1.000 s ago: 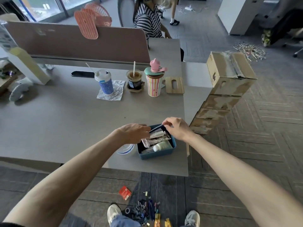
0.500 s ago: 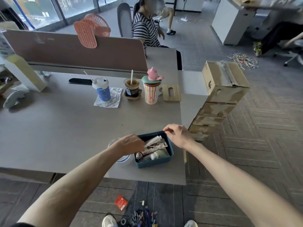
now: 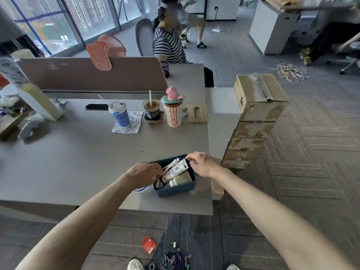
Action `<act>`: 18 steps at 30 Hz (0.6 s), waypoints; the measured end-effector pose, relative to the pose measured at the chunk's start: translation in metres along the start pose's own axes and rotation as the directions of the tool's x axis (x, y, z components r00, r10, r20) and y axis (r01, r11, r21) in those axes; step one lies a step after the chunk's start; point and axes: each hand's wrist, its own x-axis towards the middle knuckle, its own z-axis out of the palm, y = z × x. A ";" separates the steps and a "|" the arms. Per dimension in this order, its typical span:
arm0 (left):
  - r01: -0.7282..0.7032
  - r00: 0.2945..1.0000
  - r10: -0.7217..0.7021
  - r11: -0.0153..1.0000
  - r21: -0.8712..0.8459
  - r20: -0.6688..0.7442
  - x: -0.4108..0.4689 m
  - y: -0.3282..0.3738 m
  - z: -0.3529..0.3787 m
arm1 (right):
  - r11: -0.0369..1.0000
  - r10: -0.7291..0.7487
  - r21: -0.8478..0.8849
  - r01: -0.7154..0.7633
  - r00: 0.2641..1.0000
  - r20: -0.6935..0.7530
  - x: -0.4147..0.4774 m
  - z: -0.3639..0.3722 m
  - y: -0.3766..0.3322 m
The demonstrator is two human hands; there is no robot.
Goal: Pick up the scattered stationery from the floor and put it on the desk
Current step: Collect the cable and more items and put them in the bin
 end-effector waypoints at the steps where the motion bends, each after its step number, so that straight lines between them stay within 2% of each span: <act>1: 0.007 0.998 -0.005 1.000 0.027 -0.063 -0.009 0.005 -0.005 | 0.991 -0.052 -0.122 0.063 0.995 0.091 0.001 0.005 -0.003; 3: 0.032 0.989 -0.020 0.997 0.075 -0.147 -0.027 0.020 -0.015 | 0.911 -0.071 -0.372 0.176 0.958 0.279 0.000 0.017 -0.009; 4: 0.063 0.986 -0.053 0.996 0.059 -0.157 -0.035 0.027 -0.014 | 0.876 -0.048 -0.438 0.203 0.939 0.341 -0.001 0.024 -0.011; 9: 0.232 0.963 -0.234 0.972 -0.031 -0.134 -0.073 0.063 -0.011 | 0.826 -0.003 -0.521 0.216 0.925 0.380 -0.004 0.030 -0.007; 13: 0.355 0.924 -0.369 0.925 -0.136 -0.101 -0.088 0.088 -0.014 | 0.877 -0.067 -0.447 0.175 0.967 0.246 -0.027 0.016 -0.017; 18: 0.377 0.911 -0.406 0.892 -0.250 -0.076 -0.115 0.099 0.005 | 0.945 -0.038 -0.324 0.038 0.999 0.006 -0.093 0.028 -0.038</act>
